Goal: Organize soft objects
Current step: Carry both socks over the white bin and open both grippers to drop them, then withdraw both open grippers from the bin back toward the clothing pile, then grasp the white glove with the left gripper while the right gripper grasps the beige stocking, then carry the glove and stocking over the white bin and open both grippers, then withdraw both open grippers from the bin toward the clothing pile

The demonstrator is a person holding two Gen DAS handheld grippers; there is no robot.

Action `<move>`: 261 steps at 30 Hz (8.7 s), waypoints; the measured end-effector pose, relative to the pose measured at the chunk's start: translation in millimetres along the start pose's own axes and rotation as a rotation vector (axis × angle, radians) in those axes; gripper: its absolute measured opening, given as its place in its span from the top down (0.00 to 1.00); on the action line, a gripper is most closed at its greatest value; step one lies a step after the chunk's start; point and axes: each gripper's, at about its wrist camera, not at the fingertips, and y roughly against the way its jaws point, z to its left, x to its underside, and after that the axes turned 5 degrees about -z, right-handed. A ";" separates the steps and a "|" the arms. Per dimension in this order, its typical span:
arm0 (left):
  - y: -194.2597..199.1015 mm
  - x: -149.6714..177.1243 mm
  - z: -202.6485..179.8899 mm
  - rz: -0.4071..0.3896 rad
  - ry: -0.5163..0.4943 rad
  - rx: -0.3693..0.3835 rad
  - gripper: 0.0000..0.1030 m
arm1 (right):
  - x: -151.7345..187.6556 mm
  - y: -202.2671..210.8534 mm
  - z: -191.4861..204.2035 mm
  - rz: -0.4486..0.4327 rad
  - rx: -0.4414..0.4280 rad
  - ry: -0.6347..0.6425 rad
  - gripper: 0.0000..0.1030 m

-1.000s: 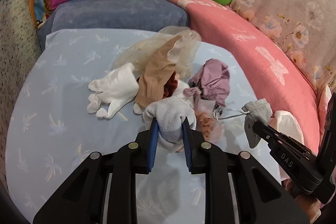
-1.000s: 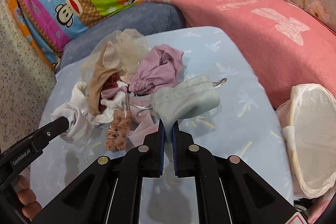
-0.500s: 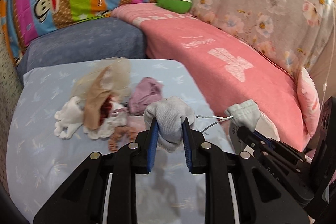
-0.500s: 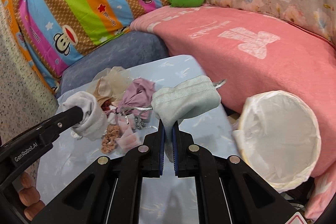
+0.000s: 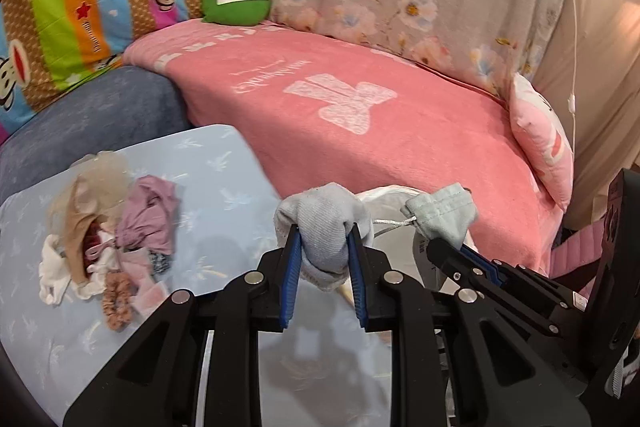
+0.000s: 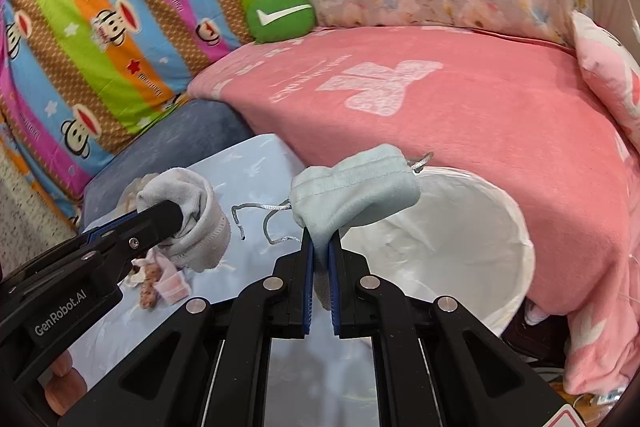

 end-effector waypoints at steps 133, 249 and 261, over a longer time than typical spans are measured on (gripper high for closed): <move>14.9 65.4 352.5 0.095 0.593 -0.192 0.89 | 74.4 -189.3 345.2 0.343 -0.352 0.325 0.74; -39.0 24.7 32.6 0.149 0.105 -0.060 0.59 | 39.6 -32.7 -5.7 0.087 -0.081 -0.042 0.82; -23.3 41.7 86.1 0.128 0.178 -0.169 0.37 | 54.2 -50.4 39.1 0.136 -0.125 0.030 0.71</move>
